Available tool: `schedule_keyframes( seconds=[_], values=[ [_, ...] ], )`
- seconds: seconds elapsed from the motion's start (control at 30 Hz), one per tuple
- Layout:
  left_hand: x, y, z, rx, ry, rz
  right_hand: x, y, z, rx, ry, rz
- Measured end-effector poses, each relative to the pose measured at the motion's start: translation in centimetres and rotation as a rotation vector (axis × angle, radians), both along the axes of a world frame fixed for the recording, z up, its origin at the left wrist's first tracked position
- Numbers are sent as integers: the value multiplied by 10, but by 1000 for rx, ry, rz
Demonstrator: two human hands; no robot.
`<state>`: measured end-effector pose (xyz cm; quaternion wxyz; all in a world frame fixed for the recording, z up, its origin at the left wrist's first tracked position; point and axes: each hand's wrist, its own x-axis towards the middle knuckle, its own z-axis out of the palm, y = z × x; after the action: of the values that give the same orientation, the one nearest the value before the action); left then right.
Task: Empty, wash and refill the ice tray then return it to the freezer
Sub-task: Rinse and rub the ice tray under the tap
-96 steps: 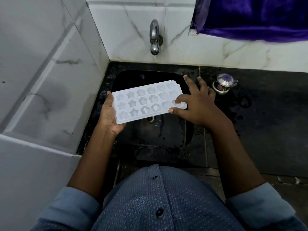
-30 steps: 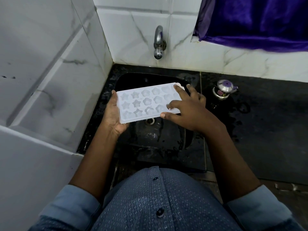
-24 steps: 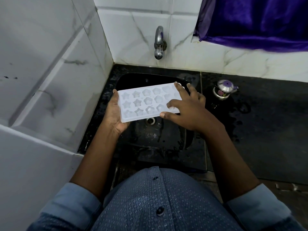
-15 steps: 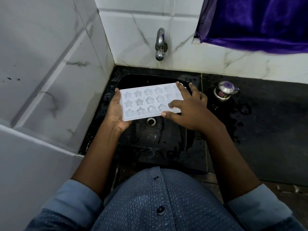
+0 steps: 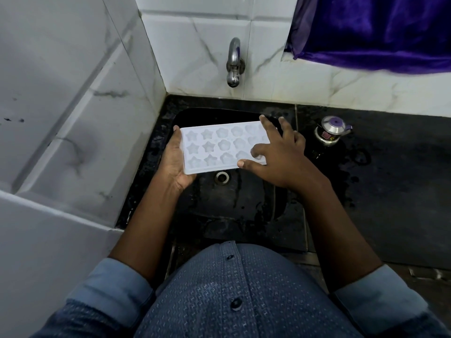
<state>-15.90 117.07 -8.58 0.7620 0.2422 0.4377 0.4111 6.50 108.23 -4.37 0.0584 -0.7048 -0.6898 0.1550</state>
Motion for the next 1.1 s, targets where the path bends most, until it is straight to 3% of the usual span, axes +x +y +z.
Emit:
schedule_keyframes(
  seconds=[1.1],
  values=[
    [13,23,-12,-21,13,14,22,19,-8,5,59,-18]
  ],
)
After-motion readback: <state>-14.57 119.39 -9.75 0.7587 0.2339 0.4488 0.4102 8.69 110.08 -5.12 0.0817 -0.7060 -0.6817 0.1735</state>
